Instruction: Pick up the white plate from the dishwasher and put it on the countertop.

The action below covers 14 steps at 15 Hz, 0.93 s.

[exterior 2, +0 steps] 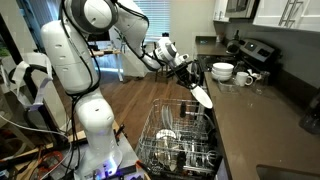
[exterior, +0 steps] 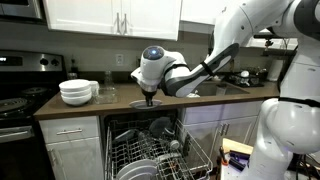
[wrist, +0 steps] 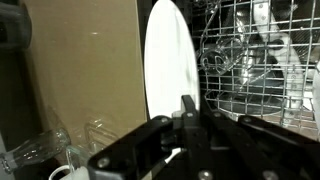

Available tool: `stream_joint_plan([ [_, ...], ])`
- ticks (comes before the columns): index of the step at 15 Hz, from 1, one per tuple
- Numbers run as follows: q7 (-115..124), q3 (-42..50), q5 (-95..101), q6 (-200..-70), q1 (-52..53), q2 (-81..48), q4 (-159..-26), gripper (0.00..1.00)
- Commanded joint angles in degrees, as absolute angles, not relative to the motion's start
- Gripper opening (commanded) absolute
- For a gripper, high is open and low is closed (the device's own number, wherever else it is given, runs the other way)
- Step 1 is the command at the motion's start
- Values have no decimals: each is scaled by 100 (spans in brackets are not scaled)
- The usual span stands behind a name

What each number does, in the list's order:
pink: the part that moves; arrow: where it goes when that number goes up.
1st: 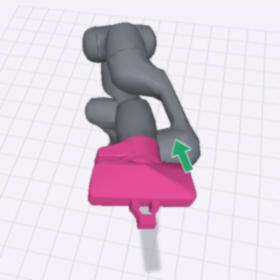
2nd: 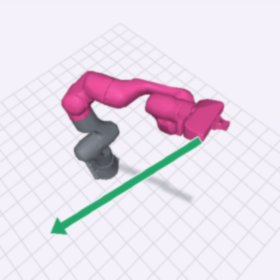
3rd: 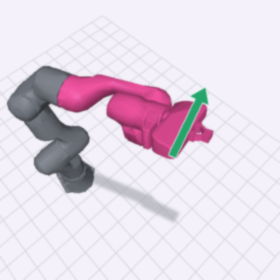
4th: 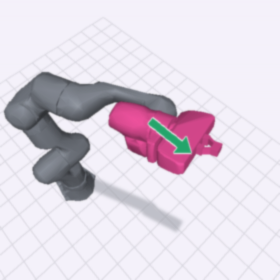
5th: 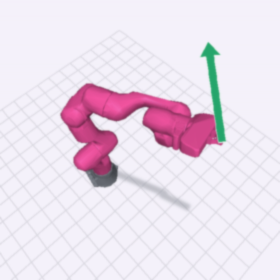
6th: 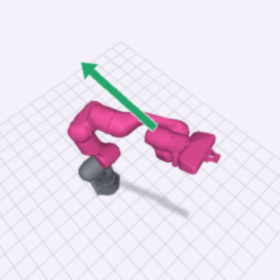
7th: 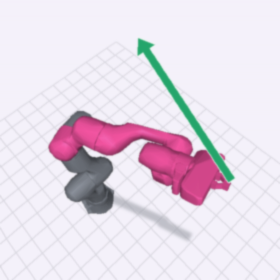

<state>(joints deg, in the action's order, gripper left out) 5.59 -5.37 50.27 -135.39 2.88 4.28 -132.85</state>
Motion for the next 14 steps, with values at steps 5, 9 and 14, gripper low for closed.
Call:
stream_joint_plan([
  [5,913,-461,5423,-13577,266,446,-13266,6],
  [9,217,-472,4440,-13525,380,579,-13342,6],
  [14,-378,-538,3510,-13366,458,735,-13356,6],
])
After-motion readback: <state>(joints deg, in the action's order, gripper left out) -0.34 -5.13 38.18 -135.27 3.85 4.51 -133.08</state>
